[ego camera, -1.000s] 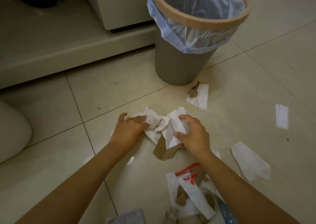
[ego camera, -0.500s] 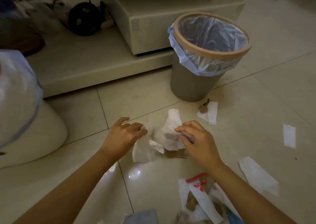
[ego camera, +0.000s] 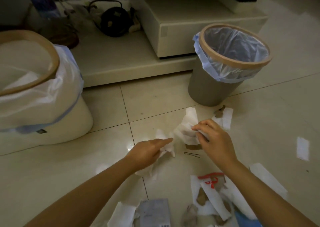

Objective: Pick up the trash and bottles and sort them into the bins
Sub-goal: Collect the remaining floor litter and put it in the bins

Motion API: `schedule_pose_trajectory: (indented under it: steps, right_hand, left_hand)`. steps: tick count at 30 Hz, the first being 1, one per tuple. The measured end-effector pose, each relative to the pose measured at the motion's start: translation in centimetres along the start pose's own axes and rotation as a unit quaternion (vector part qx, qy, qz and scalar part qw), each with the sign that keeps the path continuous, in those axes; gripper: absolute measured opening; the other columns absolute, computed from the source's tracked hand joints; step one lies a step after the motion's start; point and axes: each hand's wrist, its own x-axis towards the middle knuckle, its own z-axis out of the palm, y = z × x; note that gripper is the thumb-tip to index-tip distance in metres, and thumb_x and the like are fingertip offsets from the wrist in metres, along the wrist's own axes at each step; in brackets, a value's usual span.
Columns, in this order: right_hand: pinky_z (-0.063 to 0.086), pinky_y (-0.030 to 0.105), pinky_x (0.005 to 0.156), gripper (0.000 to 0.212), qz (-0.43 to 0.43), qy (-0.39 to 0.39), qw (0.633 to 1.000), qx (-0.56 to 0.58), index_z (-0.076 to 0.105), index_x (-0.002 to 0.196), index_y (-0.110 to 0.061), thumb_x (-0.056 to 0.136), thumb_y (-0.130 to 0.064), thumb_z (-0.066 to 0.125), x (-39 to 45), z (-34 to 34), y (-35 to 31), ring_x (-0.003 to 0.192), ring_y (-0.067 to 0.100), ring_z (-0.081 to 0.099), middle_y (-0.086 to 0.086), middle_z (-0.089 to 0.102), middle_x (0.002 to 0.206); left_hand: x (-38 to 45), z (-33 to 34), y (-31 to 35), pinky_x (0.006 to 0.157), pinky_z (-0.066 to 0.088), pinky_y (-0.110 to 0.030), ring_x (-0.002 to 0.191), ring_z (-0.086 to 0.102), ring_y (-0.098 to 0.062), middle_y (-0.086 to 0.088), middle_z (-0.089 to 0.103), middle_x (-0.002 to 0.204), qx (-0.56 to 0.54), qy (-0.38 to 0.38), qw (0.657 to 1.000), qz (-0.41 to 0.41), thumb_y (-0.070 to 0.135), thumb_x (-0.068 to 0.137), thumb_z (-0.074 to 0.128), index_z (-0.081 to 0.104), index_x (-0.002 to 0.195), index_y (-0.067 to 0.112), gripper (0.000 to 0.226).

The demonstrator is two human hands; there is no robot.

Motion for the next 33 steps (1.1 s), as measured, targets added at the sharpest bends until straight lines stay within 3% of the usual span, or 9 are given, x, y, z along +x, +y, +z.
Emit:
schedule_pose_trajectory:
  steps: [2, 6, 9, 12, 15, 17, 20, 25, 33]
  right_hand:
    - [0.044, 0.012, 0.062, 0.019, 0.011, -0.002, 1.000, -0.009, 0.070, 0.100, -0.015, 0.084, -0.005, 0.066, -0.8, 0.3, 0.7, 0.080, 0.011, 0.059, -0.004, 0.058, 0.098]
    - [0.047, 0.016, 0.058, 0.019, 0.021, -0.005, 1.000, -0.009, 0.070, 0.099, -0.015, 0.083, -0.005, 0.066, -2.0, 0.6, 1.4, 0.077, 0.012, 0.059, -0.003, 0.059, 0.097]
    - [0.050, 0.022, 0.058, 0.019, 0.029, 0.004, 1.000, -0.008, 0.070, 0.100, -0.015, 0.084, -0.005, 0.066, -2.3, 0.4, 1.9, 0.077, 0.012, 0.059, -0.003, 0.059, 0.098]
    - [0.047, 0.014, 0.063, 0.016, 0.055, 0.008, 0.998, 0.002, 0.070, 0.100, -0.013, 0.085, -0.008, 0.065, -2.7, 0.1, 2.4, 0.079, 0.012, 0.059, -0.002, 0.060, 0.099]
    - [0.042, 0.008, 0.065, 0.016, 0.071, 0.005, 0.997, 0.001, 0.070, 0.100, -0.013, 0.085, -0.008, 0.066, -3.2, -0.2, 2.7, 0.080, 0.009, 0.057, -0.003, 0.059, 0.099]
    - [0.040, 0.006, 0.065, 0.017, 0.076, 0.002, 0.997, -0.005, 0.069, 0.100, -0.014, 0.085, -0.008, 0.066, -3.4, -0.3, 2.7, 0.080, 0.007, 0.056, -0.006, 0.058, 0.098]
    - [0.039, 0.004, 0.065, 0.016, 0.072, 0.004, 0.997, -0.018, 0.070, 0.098, -0.014, 0.084, -0.007, 0.067, -3.6, -0.4, 2.6, 0.078, 0.009, 0.057, -0.005, 0.058, 0.098]
    - [0.046, 0.011, 0.061, 0.017, 0.044, 0.013, 0.999, -0.027, 0.070, 0.096, -0.014, 0.082, -0.005, 0.069, -3.2, -0.4, 1.8, 0.078, 0.013, 0.060, -0.002, 0.060, 0.098]
    - [0.052, 0.017, 0.067, 0.017, -0.087, 0.028, 0.995, -0.025, 0.070, 0.098, -0.011, 0.082, -0.007, 0.068, 0.8, 0.3, -3.8, 0.084, 0.016, 0.063, 0.004, 0.063, 0.101]
  left_hand:
    - [0.0, 0.4, 0.5, 0.087, 0.049, -0.027, 0.112, 0.056, -0.013, 0.010, 0.046, 0.143, -0.067, 0.015, 0.997, -0.031, 0.029, 0.098, 0.043, 0.023, 0.146, 0.045, 0.054]
    - [1.0, 0.4, -0.4, 0.097, 0.040, -0.022, 0.129, 0.042, -0.008, 0.016, 0.029, 0.150, -0.113, 0.029, 0.991, -0.061, 0.057, 0.083, 0.060, 0.016, 0.144, 0.047, 0.076]
    - [2.2, 0.6, -2.1, 0.111, 0.011, -0.033, 0.143, 0.001, -0.008, 0.007, -0.006, 0.160, 0.000, -0.097, 0.995, -0.011, 0.076, 0.056, 0.069, -0.004, 0.147, 0.044, 0.121]
    - [3.3, 1.4, -1.8, 0.113, -0.007, -0.049, 0.143, -0.019, -0.021, 0.002, -0.028, 0.155, 0.121, -0.220, 0.966, 0.063, 0.072, 0.054, 0.074, -0.016, 0.144, 0.048, 0.130]
    - [4.0, 2.8, -0.6, 0.114, 0.006, -0.049, 0.146, -0.005, -0.028, -0.001, -0.012, 0.160, 0.163, -0.231, 0.956, 0.080, 0.065, 0.066, 0.071, 0.000, 0.148, 0.047, 0.109]
    - [4.0, 3.4, -0.3, 0.108, 0.026, -0.046, 0.142, 0.023, -0.030, -0.005, 0.019, 0.158, 0.156, -0.168, 0.968, 0.098, 0.057, 0.074, 0.070, 0.030, 0.146, 0.039, 0.084]
    - [3.8, 4.1, -0.6, 0.075, 0.052, -0.038, 0.094, 0.067, -0.028, -0.007, 0.065, 0.118, 0.189, -0.073, 0.963, 0.177, 0.035, 0.063, 0.084, 0.065, 0.115, 0.025, 0.056]
    - [2.9, 3.6, -1.0, 0.060, 0.047, -0.029, 0.062, 0.064, -0.021, -0.002, 0.070, 0.091, 0.215, 0.003, 0.957, 0.193, 0.013, 0.061, 0.083, 0.067, 0.103, 0.023, 0.045]
    - [-0.2, -7.1, -2.8, 0.077, 0.052, -0.039, 0.090, 0.068, -0.027, -0.011, 0.066, 0.115, 0.214, 0.166, 0.954, 0.127, 0.018, 0.070, 0.082, 0.057, 0.123, 0.021, 0.058]
